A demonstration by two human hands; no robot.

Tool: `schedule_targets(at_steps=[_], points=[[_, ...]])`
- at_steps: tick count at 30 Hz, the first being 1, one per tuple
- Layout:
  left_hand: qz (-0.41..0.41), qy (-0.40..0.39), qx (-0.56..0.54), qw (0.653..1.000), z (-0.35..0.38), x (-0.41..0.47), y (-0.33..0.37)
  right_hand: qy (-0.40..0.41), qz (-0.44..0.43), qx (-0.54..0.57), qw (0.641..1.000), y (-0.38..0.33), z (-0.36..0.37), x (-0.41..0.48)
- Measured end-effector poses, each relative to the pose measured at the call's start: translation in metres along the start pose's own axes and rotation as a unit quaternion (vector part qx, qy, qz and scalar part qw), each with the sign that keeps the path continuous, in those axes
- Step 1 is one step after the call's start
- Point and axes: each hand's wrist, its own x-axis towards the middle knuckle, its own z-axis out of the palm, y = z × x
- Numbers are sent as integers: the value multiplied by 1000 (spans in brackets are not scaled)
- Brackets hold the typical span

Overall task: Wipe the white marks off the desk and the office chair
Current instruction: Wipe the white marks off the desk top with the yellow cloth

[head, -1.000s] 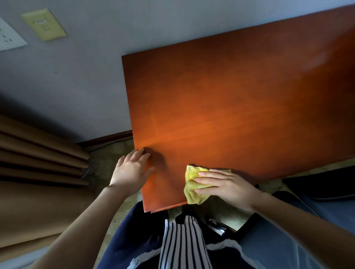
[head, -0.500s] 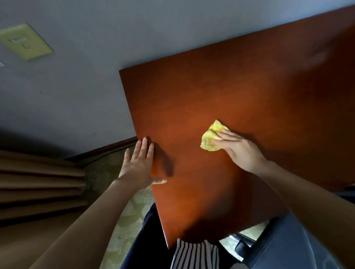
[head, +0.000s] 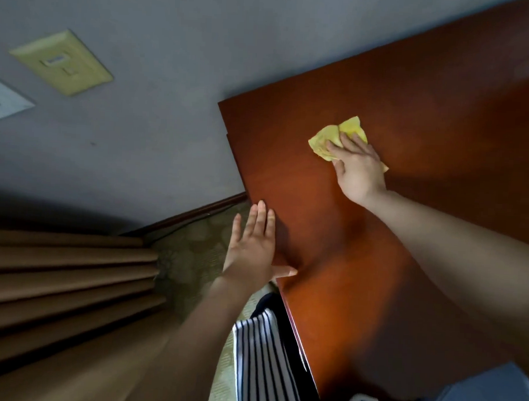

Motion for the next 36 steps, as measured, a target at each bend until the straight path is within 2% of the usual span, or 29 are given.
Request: schedule_targets(at_steps=[5,9,13,17,20,22,25,29,36], points=[[-54,31,-115,991,-1,-5,14,46,-148,58,986,-13,6,-68],[-102,40,-176,978,6,-11,26,-5,-241,69,968,-10,5,-126],[-82,49,-240,966,12,-12,81,-62,-347,63,934,42,-16,-173],[-48,33,-234,970,15,-6,124,-107,-426,28,898,105,-42,-189],[-81,29,-176,981,6,4,141,-143,-466,-6,873,153,-65,-179],[-124,7,-119,985,-3,13,147,-145,-459,-6,877,175,-78,-164],[-168,-31,-61,983,-16,25,148,-116,-417,-1,902,190,-90,-134],[-157,-61,-32,985,-23,35,145,-76,-355,9,932,191,-96,-86],[-158,-75,3,985,-25,44,149,-83,-228,52,969,172,-84,18]])
